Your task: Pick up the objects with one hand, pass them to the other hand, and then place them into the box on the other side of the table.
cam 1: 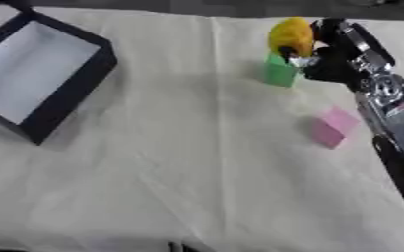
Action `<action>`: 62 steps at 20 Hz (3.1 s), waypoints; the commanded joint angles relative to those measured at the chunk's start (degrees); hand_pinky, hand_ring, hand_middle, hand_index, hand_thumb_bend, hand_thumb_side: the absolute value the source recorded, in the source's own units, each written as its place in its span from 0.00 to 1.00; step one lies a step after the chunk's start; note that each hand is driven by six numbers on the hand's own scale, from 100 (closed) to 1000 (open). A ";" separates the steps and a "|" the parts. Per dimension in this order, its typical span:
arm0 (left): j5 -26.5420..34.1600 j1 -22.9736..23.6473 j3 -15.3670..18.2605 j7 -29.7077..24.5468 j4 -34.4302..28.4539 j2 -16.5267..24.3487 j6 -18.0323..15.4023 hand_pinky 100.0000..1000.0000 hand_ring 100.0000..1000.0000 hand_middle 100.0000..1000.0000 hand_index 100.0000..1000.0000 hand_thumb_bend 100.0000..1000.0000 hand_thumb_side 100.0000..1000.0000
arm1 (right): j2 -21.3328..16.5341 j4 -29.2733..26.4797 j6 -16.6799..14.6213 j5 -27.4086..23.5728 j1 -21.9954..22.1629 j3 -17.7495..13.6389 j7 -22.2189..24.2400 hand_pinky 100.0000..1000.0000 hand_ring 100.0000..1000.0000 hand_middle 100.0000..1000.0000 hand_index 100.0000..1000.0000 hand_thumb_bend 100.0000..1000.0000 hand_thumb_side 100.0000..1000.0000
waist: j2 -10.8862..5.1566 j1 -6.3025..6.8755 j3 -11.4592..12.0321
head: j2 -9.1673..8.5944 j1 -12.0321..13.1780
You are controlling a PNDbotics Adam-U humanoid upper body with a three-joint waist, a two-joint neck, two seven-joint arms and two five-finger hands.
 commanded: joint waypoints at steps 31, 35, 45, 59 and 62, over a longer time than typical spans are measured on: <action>-27.84 -18.67 -12.68 -24.05 -0.97 -7.05 16.55 0.83 0.66 0.71 0.81 0.01 0.19 | 8.79 6.22 -10.51 6.58 -2.33 5.15 -4.14 0.33 0.66 0.23 0.42 0.23 0.00 | -0.28 1.57 4.53 | 0.14 -2.96; -32.69 -19.80 -13.59 -26.54 -0.97 -7.98 18.01 0.82 0.67 0.72 0.81 0.07 0.14 | 9.16 5.39 -10.95 7.27 -2.50 5.78 -3.56 0.33 0.66 0.23 0.42 0.24 0.00 | -0.18 1.73 4.85 | -0.43 -3.32; -41.82 -21.36 -15.39 -32.15 -0.53 -9.65 18.33 0.83 0.71 0.72 0.82 0.30 0.10 | 9.65 4.11 -11.98 9.42 -2.98 7.06 -1.64 0.34 0.66 0.23 0.42 0.22 0.00 | 0.00 2.01 5.05 | -0.55 -3.03; -52.61 -24.22 -17.44 -30.71 7.95 -12.65 15.29 0.81 0.72 0.72 0.81 0.39 0.03 | 9.75 3.06 -15.39 12.17 -2.91 8.58 0.58 0.35 0.66 0.24 0.42 0.21 0.00 | 0.20 2.31 4.59 | -0.75 -1.38; -53.87 -24.67 -17.83 -29.25 9.45 -13.18 15.37 0.81 0.71 0.72 0.81 0.39 0.01 | 9.07 2.27 -16.29 11.39 -2.62 9.02 1.83 0.35 0.66 0.24 0.42 0.21 0.00 | 0.26 2.31 4.41 | -1.05 -1.14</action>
